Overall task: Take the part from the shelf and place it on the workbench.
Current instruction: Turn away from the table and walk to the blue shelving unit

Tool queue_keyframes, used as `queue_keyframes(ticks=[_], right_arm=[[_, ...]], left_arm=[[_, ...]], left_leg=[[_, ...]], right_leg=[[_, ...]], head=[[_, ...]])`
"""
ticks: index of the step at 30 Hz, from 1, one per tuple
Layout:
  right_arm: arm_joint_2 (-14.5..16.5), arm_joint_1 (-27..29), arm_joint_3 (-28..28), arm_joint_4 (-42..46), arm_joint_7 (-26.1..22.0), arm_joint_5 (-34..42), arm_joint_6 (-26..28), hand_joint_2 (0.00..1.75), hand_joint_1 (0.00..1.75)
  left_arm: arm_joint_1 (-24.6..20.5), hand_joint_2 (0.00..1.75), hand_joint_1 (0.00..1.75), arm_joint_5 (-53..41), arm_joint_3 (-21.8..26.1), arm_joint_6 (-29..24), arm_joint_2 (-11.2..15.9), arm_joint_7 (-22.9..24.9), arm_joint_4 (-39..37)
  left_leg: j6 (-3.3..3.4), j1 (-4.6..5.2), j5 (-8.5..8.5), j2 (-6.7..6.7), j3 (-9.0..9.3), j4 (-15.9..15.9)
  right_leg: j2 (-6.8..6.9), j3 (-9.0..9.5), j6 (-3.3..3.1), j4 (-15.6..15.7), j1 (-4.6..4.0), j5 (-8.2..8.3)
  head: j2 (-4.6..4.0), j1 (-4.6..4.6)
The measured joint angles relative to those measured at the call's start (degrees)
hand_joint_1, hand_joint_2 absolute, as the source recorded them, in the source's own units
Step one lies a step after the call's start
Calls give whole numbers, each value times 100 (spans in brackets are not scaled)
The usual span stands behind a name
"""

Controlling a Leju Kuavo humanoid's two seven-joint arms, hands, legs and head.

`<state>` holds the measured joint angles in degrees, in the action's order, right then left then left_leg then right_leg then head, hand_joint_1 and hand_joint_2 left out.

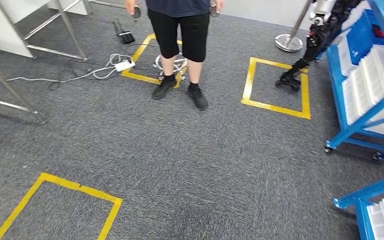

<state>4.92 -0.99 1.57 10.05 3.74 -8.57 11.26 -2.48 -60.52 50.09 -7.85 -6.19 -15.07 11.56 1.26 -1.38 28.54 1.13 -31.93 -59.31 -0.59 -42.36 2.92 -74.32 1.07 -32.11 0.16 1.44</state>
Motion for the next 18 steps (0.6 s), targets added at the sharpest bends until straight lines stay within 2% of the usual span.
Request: queue_keyframes(ticks=[1,2,3,4,5,6,7,9,10,11,12,13,14,15,16,17,18], right_arm=[[-1,4,0,0,0,1,0,0,0],[-3,11,0,0,0,1,0,0,0],[-7,16,0,0,0,2,0,0,0],[-8,15,0,1,0,3,0,0,0],[-8,6,0,1,-1,5,-1,0,0],[-7,-7,0,2,-1,8,-2,0,0],[-4,-14,0,2,-2,12,-3,0,0],[-6,-11,0,2,-2,18,-4,0,0],[-8,-2,0,1,-2,21,-4,0,0],[-9,5,0,1,-2,23,-4,0,0],[-8,7,0,1,-2,24,-4,0,0],[-3,8,0,0,-3,24,-5,0,0],[2,6,0,0,-4,22,-7,0,0],[7,3,0,0,-6,20,-9,0,0],[9,5,0,0,-8,20,-12,0,0],[10,10,0,0,-9,21,-14,0,0],[11,16,0,0,-10,22,-15,0,0]], left_arm=[[0,0,0,0,0,0,-1,1,0],[-2,0,0,0,0,1,-2,2,-1],[-4,0,0,-1,-1,3,-5,5,-1],[-5,0,0,-2,-1,4,-7,11,-1],[-4,0,0,-2,-1,6,-9,19,-1],[-2,0,0,-2,0,7,-10,28,0],[-3,0,0,-2,0,8,-10,36,0],[-13,0,0,-2,1,9,-14,43,0],[-20,0,0,-2,1,9,-16,43,0],[-24,0,0,-2,2,9,-19,40,0],[-24,0,0,-2,3,10,-20,37,0],[-21,0,0,-2,4,10,-19,34,0],[-15,0,0,-2,6,11,-19,32,-1],[-5,0,0,-2,7,11,-19,32,-1],[3,0,0,-2,8,11,-20,31,-2],[10,0,0,-2,8,10,-21,31,-2],[14,0,0,-2,8,10,-21,30,-2]], left_leg=[[1,4,5,75,1,0],[-2,5,10,142,7,0],[-11,5,17,202,17,0],[-27,15,28,257,30,-1],[-55,32,48,313,44,-2],[-86,48,65,365,60,1],[-120,63,76,420,82,12],[-188,59,91,512,146,55],[-220,47,131,464,171,33],[-240,35,231,349,145,-88],[-253,24,394,191,47,-346],[-254,19,595,27,-112,-713],[-256,18,782,-70,-312,-1124],[-260,18,891,-115,-484,-1449],[-264,15,877,-131,-574,-1583],[-266,8,752,-139,-566,-1508],[-269,-9,527,-171,-449,-1203]], right_leg=[[15,-35,35,-66,3,5],[40,57,82,111,5,97],[103,261,125,494,3,241],[236,498,140,940,-8,387],[351,691,128,1294,-22,501],[435,809,89,1512,-39,575],[463,839,33,1590,-59,614],[331,840,-63,1614,-58,664],[264,864,-103,1644,-36,683],[203,900,-145,1674,-8,698],[141,940,-183,1697,20,710],[81,948,-207,1701,22,710],[11,949,-227,1700,17,709],[-72,953,-232,1699,10,705],[-160,959,-233,1697,5,703],[-250,969,-232,1692,5,702],[-339,981,-226,1682,10,698]], head=[[1,-2],[1,-2],[1,-4],[0,-9],[-1,-8],[-1,-7],[-1,-4],[0,-1],[0,9],[-1,22],[-1,40],[0,54],[0,58],[0,59],[0,58],[0,59],[0,59]])
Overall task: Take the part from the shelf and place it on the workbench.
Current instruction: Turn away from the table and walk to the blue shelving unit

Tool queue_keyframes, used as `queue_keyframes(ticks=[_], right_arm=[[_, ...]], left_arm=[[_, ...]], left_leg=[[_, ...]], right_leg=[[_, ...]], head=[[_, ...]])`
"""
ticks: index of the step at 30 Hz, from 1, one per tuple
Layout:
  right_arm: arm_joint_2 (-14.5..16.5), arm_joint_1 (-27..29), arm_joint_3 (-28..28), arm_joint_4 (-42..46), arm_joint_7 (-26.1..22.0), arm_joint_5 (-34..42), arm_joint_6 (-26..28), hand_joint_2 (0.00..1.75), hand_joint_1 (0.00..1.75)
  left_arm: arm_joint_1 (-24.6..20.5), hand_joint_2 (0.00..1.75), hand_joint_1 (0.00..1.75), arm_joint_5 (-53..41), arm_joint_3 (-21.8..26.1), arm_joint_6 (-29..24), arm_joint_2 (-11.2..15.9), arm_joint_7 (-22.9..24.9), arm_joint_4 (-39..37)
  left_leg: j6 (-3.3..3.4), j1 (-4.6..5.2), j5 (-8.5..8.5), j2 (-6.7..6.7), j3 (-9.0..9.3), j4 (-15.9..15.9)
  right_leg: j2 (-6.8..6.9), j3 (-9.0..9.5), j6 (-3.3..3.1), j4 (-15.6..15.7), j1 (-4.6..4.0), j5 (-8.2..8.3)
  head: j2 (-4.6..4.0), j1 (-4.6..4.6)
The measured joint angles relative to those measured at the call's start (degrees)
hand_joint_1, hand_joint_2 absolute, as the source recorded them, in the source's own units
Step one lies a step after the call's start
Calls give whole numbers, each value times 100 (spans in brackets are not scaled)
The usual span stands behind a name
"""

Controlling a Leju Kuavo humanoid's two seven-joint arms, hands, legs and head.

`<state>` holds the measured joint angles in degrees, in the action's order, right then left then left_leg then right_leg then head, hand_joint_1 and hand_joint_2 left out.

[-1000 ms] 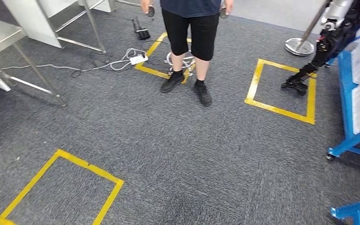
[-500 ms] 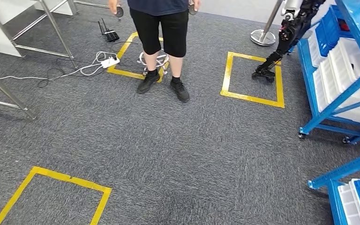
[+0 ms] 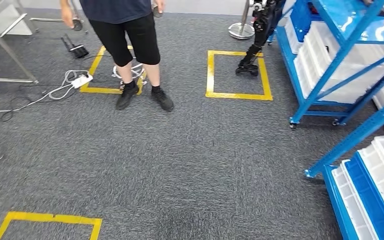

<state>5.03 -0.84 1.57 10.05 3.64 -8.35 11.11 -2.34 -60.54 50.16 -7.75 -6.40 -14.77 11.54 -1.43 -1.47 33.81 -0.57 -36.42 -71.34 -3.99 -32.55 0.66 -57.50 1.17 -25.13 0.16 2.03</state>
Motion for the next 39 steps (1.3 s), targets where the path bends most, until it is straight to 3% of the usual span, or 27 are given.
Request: queue_keyframes(ticks=[2,4,6,7,9,10,11,13,14,16,17,19,21,22,24,26,28,29,30,31,33,35,37,39], right_arm=[[0,0,0,0,-2,3,-1,0,0],[-2,-9,0,1,-2,5,-1,0,0],[-3,4,0,1,-1,4,-7,0,0],[-3,16,0,0,-1,2,-10,0,0],[-2,16,0,0,-2,-4,-17,0,0],[1,5,0,0,-4,-8,-19,0,0],[3,-8,0,0,-7,-12,-21,0,0],[3,-19,0,0,-13,-18,-22,0,0],[1,-14,0,0,-15,-21,-22,0,0],[-9,-9,0,1,-17,-32,-22,0,0],[-11,-19,0,1,-17,-37,-22,0,0],[-13,-48,0,2,-22,-43,-22,0,0],[-15,-51,0,1,-27,-44,-22,0,0],[-20,-43,0,1,-27,-44,-22,0,0],[-27,-32,0,0,-27,-45,-22,0,0],[-25,-33,0,0,-27,-46,-22,0,0],[-20,-35,0,0,-27,-46,-22,0,0],[-20,-30,0,0,-27,-46,-22,0,0],[-20,-25,0,0,-27,-46,-22,0,0],[-20,-21,0,0,-27,-46,-23,0,0],[-19,-25,0,0,-27,-46,-25,0,0],[-20,-27,0,0,-27,-45,-27,0,0],[-20,-5,0,-1,-26,-42,-27,0,0],[-17,11,0,-2,-23,-33,-27,0,0]], left_arm=[[4,0,0,0,4,-1,-1,-3,-2],[-2,0,0,0,19,-1,-4,-15,-3],[-15,0,0,0,38,-2,-4,-37,-3],[-21,0,0,-1,45,-2,-3,-46,-2],[-25,0,0,-6,51,-5,-2,-63,-1],[-25,0,0,-10,52,-7,-2,-67,0],[-21,0,0,-13,54,-8,-1,-70,0],[-18,0,0,-20,57,-9,-1,-70,0],[-21,0,0,-25,58,-9,-1,-70,0],[-31,0,0,-37,59,-7,-2,-72,0],[-32,0,0,-42,59,-7,-2,-73,1],[-31,0,0,-50,60,-5,1,-77,2],[-45,0,0,-51,61,-6,2,-82,2],[-57,0,0,-52,61,-5,0,-84,3],[-69,0,0,-54,62,-5,-2,-87,3],[-60,0,0,-55,65,-4,-1,-87,3],[-44,0,0,-57,68,-2,-1,-86,2],[-37,0,0,-58,68,-1,-1,-86,2],[-33,0,0,-59,68,-2,-1,-86,2],[-31,0,0,-59,68,-2,-1,-86,2],[-28,0,0,-60,69,-3,1,-84,1],[-32,0,0,-63,71,-2,2,-75,-2],[-40,0,0,-66,71,-2,5,-66,-2],[-43,0,0,-66,72,-4,7,-62,-1]], left_leg=[[-11,-56,-387,-236,306,752],[10,-67,-494,-411,443,1110],[86,-25,-496,-321,439,1131],[134,-14,-510,-258,441,1144],[225,-11,-532,-121,446,1171],[253,1,-529,-45,445,1174],[274,13,-523,42,441,1174],[288,33,-510,211,441,1173],[288,35,-504,284,446,1173],[269,39,-487,410,467,1173],[245,55,-470,468,481,1171],[180,81,-433,580,519,1175],[106,78,-415,700,584,1217],[71,62,-398,700,616,1219],[28,36,-212,482,564,986],[23,28,172,161,249,280],[20,28,387,49,-89,-357],[22,26,319,36,-141,-399],[26,21,148,26,-91,-226],[28,5,-105,-37,55,151],[30,-38,-447,-306,334,856],[59,-31,-515,-448,418,1112],[137,1,-546,-323,417,1142],[233,7,-579,-187,432,1189]], right_leg=[[-157,-13,42,-58,-6,-26],[-282,-77,112,-104,-14,-40],[-378,-151,179,-94,0,-21],[-317,-190,203,-123,3,-29],[-7,-393,209,-467,-10,-193],[177,-574,194,-818,-18,-346],[280,-792,184,-1230,-17,-512],[344,-1078,210,-1779,-3,-678],[363,-1056,249,-1738,1,-635],[515,-661,332,-1026,-2,-374],[659,-438,341,-624,-16,-249],[835,-181,277,-170,-51,-102],[736,-193,170,-127,-86,-55],[663,-175,125,-99,-61,-34],[531,-107,41,-34,-6,-6],[403,-65,-12,-16,3,-1],[234,-52,-27,-20,-20,-8],[143,-41,-28,-24,-26,-10],[55,-28,-26,-29,-26,-12],[-34,-15,-19,-40,-22,-17],[-188,-31,19,-82,-35,-40],[-303,-90,85,-102,-35,-41],[-381,-165,149,-95,-7,-20],[-177,-316,166,-306,-19,-120]], head=[[-1,-2],[0,-5],[0,-5],[0,-5],[0,-31],[0,-45],[0,-56],[2,-57],[1,-60],[0,-62],[0,-63],[0,-61],[0,-59],[1,-56],[1,-32],[1,-2],[2,3],[1,3],[0,3],[0,3],[-1,0],[-1,-4],[-1,-4],[-1,-17]])
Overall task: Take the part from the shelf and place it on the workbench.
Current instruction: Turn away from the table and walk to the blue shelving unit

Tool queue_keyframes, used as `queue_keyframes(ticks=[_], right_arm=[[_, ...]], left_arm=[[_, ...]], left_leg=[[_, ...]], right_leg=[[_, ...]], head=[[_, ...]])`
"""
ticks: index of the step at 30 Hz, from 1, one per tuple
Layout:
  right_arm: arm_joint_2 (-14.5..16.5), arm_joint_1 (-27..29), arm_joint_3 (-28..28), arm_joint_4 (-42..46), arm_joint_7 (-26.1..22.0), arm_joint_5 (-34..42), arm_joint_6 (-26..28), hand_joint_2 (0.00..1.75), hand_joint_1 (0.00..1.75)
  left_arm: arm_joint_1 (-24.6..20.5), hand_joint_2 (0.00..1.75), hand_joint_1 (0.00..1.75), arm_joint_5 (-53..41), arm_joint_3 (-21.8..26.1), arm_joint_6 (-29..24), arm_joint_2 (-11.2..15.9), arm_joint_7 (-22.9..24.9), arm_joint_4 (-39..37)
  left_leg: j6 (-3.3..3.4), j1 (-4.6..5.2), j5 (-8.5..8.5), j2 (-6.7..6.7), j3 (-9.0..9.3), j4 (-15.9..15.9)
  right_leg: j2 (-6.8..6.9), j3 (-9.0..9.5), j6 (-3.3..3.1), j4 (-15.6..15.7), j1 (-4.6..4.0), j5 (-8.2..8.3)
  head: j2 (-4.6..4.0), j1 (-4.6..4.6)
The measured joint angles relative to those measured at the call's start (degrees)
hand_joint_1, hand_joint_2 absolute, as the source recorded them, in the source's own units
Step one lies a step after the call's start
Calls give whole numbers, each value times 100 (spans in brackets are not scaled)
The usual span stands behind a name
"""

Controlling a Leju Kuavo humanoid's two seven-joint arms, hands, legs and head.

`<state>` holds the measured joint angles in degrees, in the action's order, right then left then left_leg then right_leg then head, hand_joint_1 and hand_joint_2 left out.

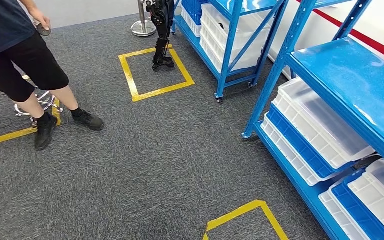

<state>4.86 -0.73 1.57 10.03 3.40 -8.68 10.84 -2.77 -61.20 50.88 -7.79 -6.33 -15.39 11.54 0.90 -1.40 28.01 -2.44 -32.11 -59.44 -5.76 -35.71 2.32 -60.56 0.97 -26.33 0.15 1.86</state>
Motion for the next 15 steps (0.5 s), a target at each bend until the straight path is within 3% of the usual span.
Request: queue_keyframes(ticks=[2,4,5,6,7,8,10,11,13,15], right_arm=[[7,-17,0,0,2,10,0,0,0],[15,-30,0,0,3,13,-1,0,0],[16,-26,0,0,3,14,-1,0,0],[16,-19,0,0,3,15,-2,0,0],[15,-15,0,0,3,16,-2,0,0],[15,-17,0,1,3,17,-2,0,0],[16,-40,0,2,2,17,-2,0,0],[17,-50,0,3,2,17,-2,0,0],[14,-55,0,3,2,17,-2,0,0],[12,-45,-1,2,2,16,-2,0,0]], left_arm=[[4,0,0,1,3,-1,2,1,1],[11,0,0,3,9,-2,4,1,1],[11,0,0,4,11,-2,6,1,1],[8,0,0,4,12,-2,7,1,1],[5,0,0,4,12,-2,7,1,1],[3,0,0,4,11,-2,7,1,1],[9,0,0,4,13,-2,7,1,2],[10,0,0,4,14,-2,8,2,3],[-1,0,0,5,17,-2,8,2,3],[-16,0,0,7,19,-2,6,-1,4]], left_leg=[[66,23,-4,162,7,25],[87,48,6,342,5,25],[88,55,12,422,5,24],[85,56,17,493,8,24],[76,56,24,554,15,24],[62,62,34,610,27,23],[1,94,75,716,63,25],[-36,106,94,773,92,33],[-109,100,123,885,160,64],[-172,70,231,738,169,-46]], right_leg=[[357,-356,-35,-676,-18,-292],[500,-738,-31,-1393,-6,-532],[523,-791,1,-1488,0,-534],[549,-712,47,-1335,4,-451],[615,-509,90,-961,6,-313],[767,-260,108,-505,-1,-176],[1022,98,77,111,-39,0],[1073,141,34,204,-64,31],[940,138,-51,216,-84,72],[803,195,-131,255,-39,110]], head=[[0,-26],[0,-37],[0,-38],[0,-40],[1,-42],[1,-46],[2,-39],[2,-36],[2,-27],[2,-15]])
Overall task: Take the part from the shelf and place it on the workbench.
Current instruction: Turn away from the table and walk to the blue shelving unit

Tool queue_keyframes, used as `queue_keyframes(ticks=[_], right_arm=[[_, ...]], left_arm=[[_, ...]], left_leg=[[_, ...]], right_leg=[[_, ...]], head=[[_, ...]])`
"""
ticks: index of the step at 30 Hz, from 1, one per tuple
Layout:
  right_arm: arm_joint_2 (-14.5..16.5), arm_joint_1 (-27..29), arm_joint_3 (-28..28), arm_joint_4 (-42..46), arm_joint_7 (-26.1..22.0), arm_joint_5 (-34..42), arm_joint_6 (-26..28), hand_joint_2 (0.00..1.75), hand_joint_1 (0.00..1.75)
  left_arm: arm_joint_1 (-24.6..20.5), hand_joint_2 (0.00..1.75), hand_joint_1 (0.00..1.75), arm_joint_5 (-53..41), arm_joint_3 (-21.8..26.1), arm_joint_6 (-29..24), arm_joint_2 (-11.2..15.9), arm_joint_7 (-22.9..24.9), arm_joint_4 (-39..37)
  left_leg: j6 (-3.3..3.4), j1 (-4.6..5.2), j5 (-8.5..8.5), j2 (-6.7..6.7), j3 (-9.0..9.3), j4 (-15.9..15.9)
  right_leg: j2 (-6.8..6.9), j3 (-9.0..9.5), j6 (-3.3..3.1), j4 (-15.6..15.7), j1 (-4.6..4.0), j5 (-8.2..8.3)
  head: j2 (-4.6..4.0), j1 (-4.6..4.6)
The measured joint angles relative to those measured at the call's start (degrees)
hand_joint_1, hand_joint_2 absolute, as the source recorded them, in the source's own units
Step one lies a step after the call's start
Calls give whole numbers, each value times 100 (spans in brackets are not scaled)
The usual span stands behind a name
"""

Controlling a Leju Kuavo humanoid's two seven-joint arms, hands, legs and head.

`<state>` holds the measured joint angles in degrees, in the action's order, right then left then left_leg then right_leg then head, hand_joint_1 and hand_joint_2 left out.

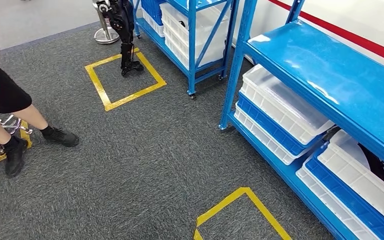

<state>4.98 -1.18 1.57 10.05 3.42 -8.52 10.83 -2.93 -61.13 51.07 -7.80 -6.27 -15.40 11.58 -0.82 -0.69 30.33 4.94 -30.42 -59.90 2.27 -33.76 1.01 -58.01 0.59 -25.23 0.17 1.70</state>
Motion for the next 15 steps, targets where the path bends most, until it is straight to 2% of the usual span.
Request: queue_keyframes(ticks=[1,2,3,4,5,6,7,8,9,10,11,13,14,15], right_arm=[[2,4,0,0,-1,-1,0,0,0],[5,8,0,0,-3,-2,0,0,0],[10,9,0,0,-4,-4,-1,0,0],[15,8,1,0,-5,-8,-1,0,0],[18,11,1,0,-5,-11,-1,0,0],[19,14,1,0,-5,-15,-1,0,0],[20,17,1,0,-5,-18,-1,0,0],[22,17,1,0,-5,-20,-1,0,0],[25,14,1,0,-5,-22,-1,0,0],[26,13,1,0,-5,-23,-1,0,0],[27,16,1,0,-5,-25,-1,0,0],[26,34,1,0,-5,-28,-1,0,0],[25,44,1,0,-5,-29,-1,0,0],[23,49,1,0,-5,-29,-1,0,0]], left_arm=[[-2,0,0,0,2,0,-1,-2,0],[0,0,0,0,5,0,-1,-3,-1],[7,0,0,0,9,0,-1,-5,-1],[15,0,0,0,11,0,-1,-5,-2],[24,0,0,0,12,0,-2,-5,-3],[31,0,0,0,13,0,-2,-5,-3],[34,0,0,0,13,-1,-1,-4,-3],[36,0,0,0,14,-2,1,-3,-3],[34,0,0,0,14,-3,2,2,-4],[30,0,0,0,14,-3,2,7,-4],[22,0,0,0,14,-3,2,12,-5],[5,0,0,1,15,-3,1,19,-5],[-1,0,0,1,16,-4,2,20,-4],[-3,0,0,1,17,-4,2,20,-4]], left_leg=[[-21,-11,148,-162,-88,-232],[-32,-18,336,-339,-240,-578],[-36,-18,527,-449,-442,-989],[-39,-17,651,-497,-636,-1349],[-40,-18,657,-512,-758,-1532],[-37,-23,535,-518,-777,-1485],[-35,-34,315,-538,-685,-1209],[-35,-56,67,-619,-528,-799],[-37,-67,-122,-725,-377,-421],[-28,-75,-236,-801,-272,-152],[-8,-70,-275,-855,-228,-21],[75,-40,-285,-771,-233,10],[122,-35,-301,-722,-235,24],[170,-36,-317,-667,-235,40]], right_leg=[[-70,36,-35,17,26,16],[-138,41,-57,22,37,20],[-212,47,-76,19,28,21],[-299,53,-82,17,19,18],[-388,61,-84,15,11,15],[-480,72,-84,12,9,13],[-572,86,-83,7,11,11],[-657,94,-75,-1,14,5],[-733,93,-58,-17,4,-5],[-791,79,-39,-29,-6,-14],[-834,54,-13,-33,-13,-19],[-911,-11,49,-13,1,-9],[-892,-43,75,-36,14,-16],[-803,-101,87,-125,17,-66]], head=[[0,14],[-1,27],[0,36],[0,38],[-1,37],[-1,37],[0,37],[0,37],[0,39],[-1,38],[-1,36],[0,34],[1,35],[0,27]])
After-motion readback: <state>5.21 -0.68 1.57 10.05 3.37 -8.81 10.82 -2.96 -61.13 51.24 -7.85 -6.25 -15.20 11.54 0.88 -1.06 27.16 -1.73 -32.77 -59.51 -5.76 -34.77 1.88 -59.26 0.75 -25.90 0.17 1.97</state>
